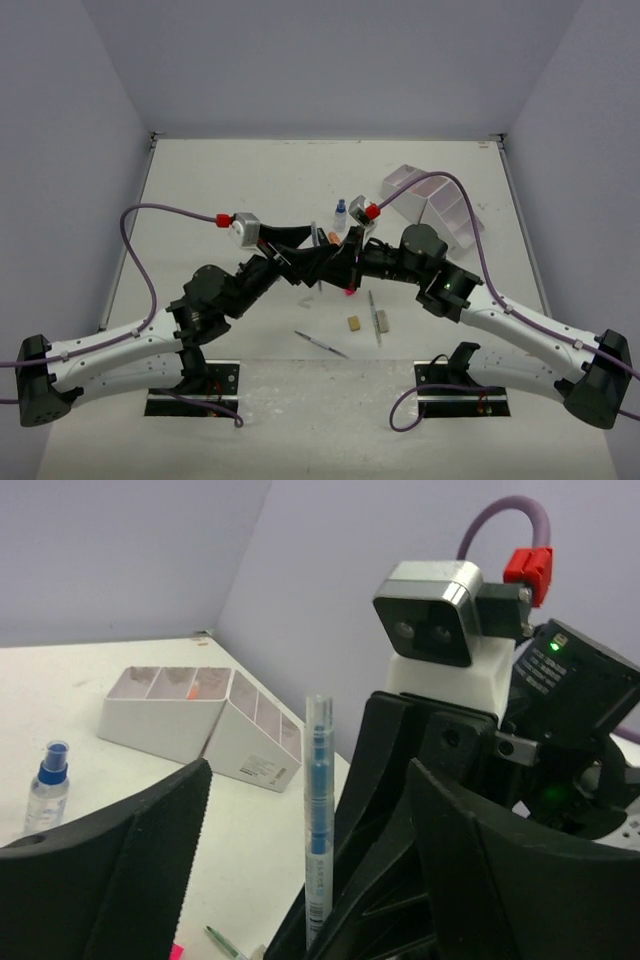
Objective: Sort the stationery into containers
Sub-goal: Close the pen cap on the pen, then place the pen in the storage box, then pick up the pen from the center of the board.
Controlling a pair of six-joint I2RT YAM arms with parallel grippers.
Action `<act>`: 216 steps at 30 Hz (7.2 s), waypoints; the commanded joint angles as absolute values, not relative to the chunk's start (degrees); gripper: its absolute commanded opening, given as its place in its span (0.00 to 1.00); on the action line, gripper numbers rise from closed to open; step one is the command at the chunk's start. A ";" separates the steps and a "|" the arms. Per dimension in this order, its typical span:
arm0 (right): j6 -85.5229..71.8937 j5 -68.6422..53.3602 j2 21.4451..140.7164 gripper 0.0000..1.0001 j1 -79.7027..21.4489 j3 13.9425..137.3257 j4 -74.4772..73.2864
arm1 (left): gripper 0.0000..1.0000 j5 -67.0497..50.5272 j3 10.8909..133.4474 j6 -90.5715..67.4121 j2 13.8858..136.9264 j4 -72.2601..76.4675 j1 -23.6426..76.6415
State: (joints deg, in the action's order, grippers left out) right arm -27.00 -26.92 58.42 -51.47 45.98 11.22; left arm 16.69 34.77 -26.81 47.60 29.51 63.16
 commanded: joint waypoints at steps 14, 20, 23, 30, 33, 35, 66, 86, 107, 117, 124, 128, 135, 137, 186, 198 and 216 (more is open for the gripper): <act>-23.82 -27.10 57.19 0.00 -51.80 48.43 7.82 | 0.53 19.65 44.53 -24.40 45.97 19.32 63.28; -23.61 -26.95 56.83 0.00 -51.86 48.96 7.20 | 0.37 17.75 44.99 -25.03 47.71 18.28 63.28; -23.35 -26.98 56.60 0.00 -51.86 49.30 6.71 | 0.32 17.75 44.71 -25.69 48.22 18.40 63.28; -22.33 -25.33 56.07 0.00 -51.79 50.42 5.22 | 0.01 17.25 44.32 -26.58 48.71 18.11 63.35; -21.17 -22.98 56.43 0.00 -51.86 52.59 3.86 | 0.00 16.04 43.93 -27.97 48.79 17.76 63.28; -20.57 -20.93 56.75 0.00 -51.86 54.35 3.07 | 0.00 14.26 43.30 -28.83 49.03 17.83 63.28; -13.56 -25.42 74.07 0.00 -44.72 75.94 -5.78 | 0.00 4.82 45.08 -28.47 53.28 8.22 65.39; -16.69 -15.80 71.10 0.00 -39.63 59.95 2.02 | 0.96 52.83 71.87 -25.23 51.24 -7.47 65.30; -17.49 28.64 88.62 0.00 -13.37 72.65 -4.39 | 0.99 42.60 50.34 -37.89 46.44 -19.34 65.30; -20.04 26.72 91.32 0.01 -13.01 66.98 -1.86 | 0.99 42.28 47.46 -39.29 46.02 -20.04 65.30; -21.53 26.33 91.45 0.22 -13.05 65.48 -1.67 | 0.98 41.79 46.63 -40.12 46.19 -20.65 65.30; -21.89 26.01 89.82 0.35 -13.01 64.43 -1.76 | 0.98 41.75 45.71 -40.34 45.62 -20.57 65.30; -22.77 25.51 81.48 0.39 -13.25 64.76 -5.36 | 0.98 42.85 45.11 -41.58 45.48 -22.18 65.30; -22.88 24.89 76.68 0.39 -14.38 64.08 -6.48 | 0.99 44.52 45.32 -42.74 45.89 -23.69 65.12; -35.87 9.27 86.11 0.23 -47.33 45.76 -30.31 | 1.00 41.14 44.02 -55.31 56.07 -38.43 55.20; -40.75 10.68 87.17 0.17 -52.18 44.59 -32.96 | 1.00 40.47 44.24 -55.30 56.07 -37.92 55.28; -44.66 12.13 83.74 0.00 -55.81 42.62 -36.69 | 1.00 37.02 44.80 -56.02 58.57 -34.90 55.28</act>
State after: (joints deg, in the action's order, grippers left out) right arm -42.55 9.57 84.77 -55.47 43.72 -32.65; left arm 38.20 44.17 -54.92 57.33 -37.94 55.55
